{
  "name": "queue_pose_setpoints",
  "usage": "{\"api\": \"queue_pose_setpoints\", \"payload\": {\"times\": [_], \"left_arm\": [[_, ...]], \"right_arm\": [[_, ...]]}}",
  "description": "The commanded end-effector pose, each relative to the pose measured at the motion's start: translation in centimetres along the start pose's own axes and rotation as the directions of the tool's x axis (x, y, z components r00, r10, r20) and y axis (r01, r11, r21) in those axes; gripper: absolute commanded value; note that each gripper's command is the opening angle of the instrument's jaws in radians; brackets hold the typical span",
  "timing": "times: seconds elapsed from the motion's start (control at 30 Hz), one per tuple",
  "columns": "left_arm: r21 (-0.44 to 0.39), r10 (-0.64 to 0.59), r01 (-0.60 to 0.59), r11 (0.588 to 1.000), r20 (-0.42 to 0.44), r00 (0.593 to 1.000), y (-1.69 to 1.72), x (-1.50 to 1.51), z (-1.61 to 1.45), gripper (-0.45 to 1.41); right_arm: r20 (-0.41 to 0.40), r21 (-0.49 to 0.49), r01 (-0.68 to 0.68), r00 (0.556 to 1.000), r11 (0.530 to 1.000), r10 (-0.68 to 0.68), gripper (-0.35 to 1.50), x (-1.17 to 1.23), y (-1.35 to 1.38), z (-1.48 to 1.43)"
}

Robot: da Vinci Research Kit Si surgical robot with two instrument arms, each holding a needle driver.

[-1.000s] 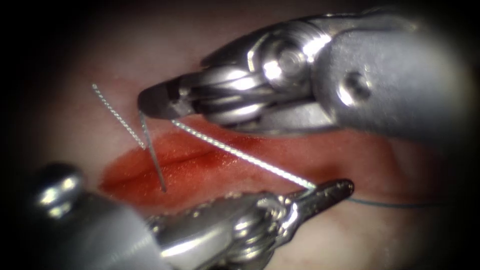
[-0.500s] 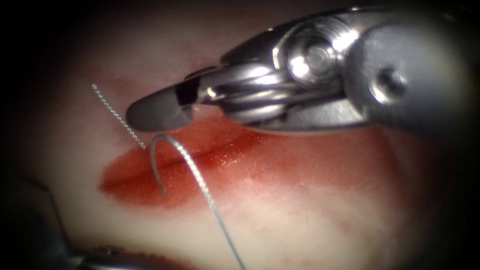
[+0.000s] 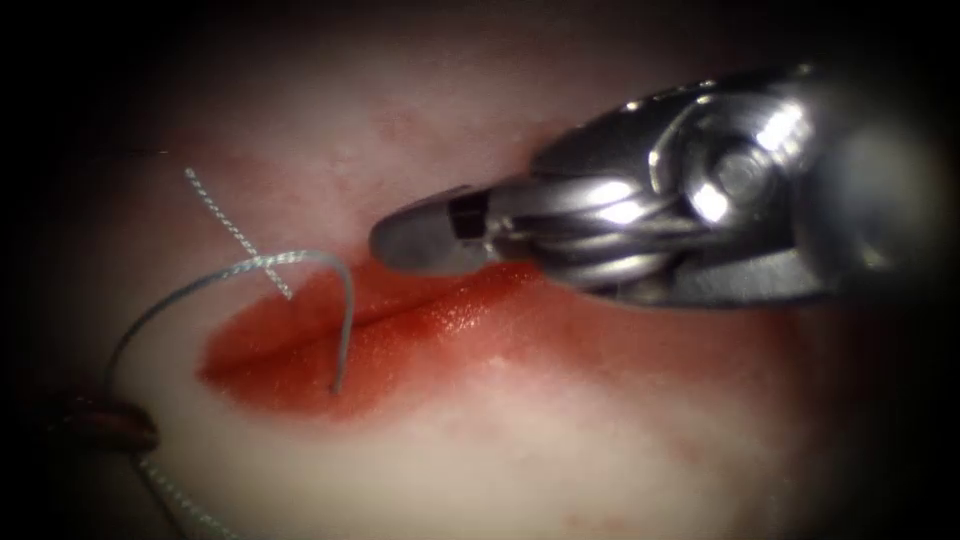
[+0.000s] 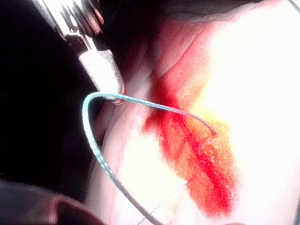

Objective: Wound Closure
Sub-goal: Wrap the suture counter-clockwise twice around the right grasper.

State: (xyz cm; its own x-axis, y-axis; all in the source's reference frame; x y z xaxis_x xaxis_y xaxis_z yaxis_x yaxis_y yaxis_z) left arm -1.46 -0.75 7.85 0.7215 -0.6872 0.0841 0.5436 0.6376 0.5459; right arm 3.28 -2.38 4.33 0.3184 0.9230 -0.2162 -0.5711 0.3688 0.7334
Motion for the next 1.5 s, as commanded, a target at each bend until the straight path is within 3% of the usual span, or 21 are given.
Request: {"api": "queue_pose_setpoints", "payload": {"times": [0.03,0.13,0.17,0.23,0.3,0.43,0.53,0.7,1.03,1.17,1.2,1.5], "left_arm": [[0.0,0.003,-0.003,1.0,0.011,1.0,0.04,-0.1,-0.04,-0.45],[-0.066,0.054,-0.055,0.996,-0.02,0.998,0.18,-0.02,-0.12,-0.45],[-0.091,0.124,-0.129,0.987,-0.055,0.991,0.26,0.03,-0.17,-0.45],[-0.101,0.188,-0.193,0.976,-0.051,0.981,0.26,0.02,-0.19,-0.45],[-0.099,0.222,-0.226,0.969,-0.048,0.974,0.26,-0.01,-0.2,-0.45],[-0.114,0.283,-0.281,0.953,-0.005,0.959,0.18,-0.2,-0.28,-0.45],[-0.134,0.31,-0.303,0.943,0.033,0.95,0.1,-0.35,-0.35,-0.45],[-0.158,0.357,-0.338,0.928,0.118,0.926,-0.07,-0.58,-0.39,-0.45],[-0.22,0.287,-0.244,0.944,0.189,0.939,-0.12,-0.8,-0.27,-0.45],[-0.228,0.241,-0.194,0.954,0.199,0.95,-0.05,-0.84,-0.18,-0.45],[-0.212,0.137,-0.098,0.972,0.178,0.974,-0.02,-0.84,-0.12,-0.45],[-0.263,0.064,-0.038,0.964,0.093,0.994,0.08,-0.79,0.04,-0.45]], "right_arm": [[-0.019,0.01,0.027,0.999,1.0,-0.026,-0.35,0.12,-0.05,0.06],[-0.09,0.021,0.17,0.982,0.985,-0.167,-0.35,0.1,0.06,0.13],[-0.172,0.117,0.226,0.964,0.967,-0.205,-0.35,0.03,0.2,0.19],[-0.233,0.145,0.301,0.936,0.942,-0.263,-0.35,-0.01,0.32,0.27],[-0.238,0.14,0.349,0.92,0.927,-0.31,-0.35,-0.03,0.35,0.32],[-0.258,0.203,0.482,0.866,0.852,-0.428,-0.35,-0.17,0.42,0.6],[-0.278,0.277,0.42,0.896,0.864,-0.347,-0.35,-0.27,0.44,0.75],[-0.287,0.294,0.464,0.877,0.836,-0.385,-0.35,-0.3,0.4,0.92],[-0.311,0.373,0.502,0.86,0.78,-0.404,-0.35,-0.37,0.41,0.85],[-0.3,0.441,0.494,0.868,0.749,-0.396,-0.35,-0.43,0.4,0.84],[-0.29,0.489,0.459,0.887,0.742,-0.358,-0.35,-0.46,0.38,0.83],[-0.225,0.659,0.314,0.949,0.684,-0.219,-0.35,-0.67,0.33,0.97]]}}
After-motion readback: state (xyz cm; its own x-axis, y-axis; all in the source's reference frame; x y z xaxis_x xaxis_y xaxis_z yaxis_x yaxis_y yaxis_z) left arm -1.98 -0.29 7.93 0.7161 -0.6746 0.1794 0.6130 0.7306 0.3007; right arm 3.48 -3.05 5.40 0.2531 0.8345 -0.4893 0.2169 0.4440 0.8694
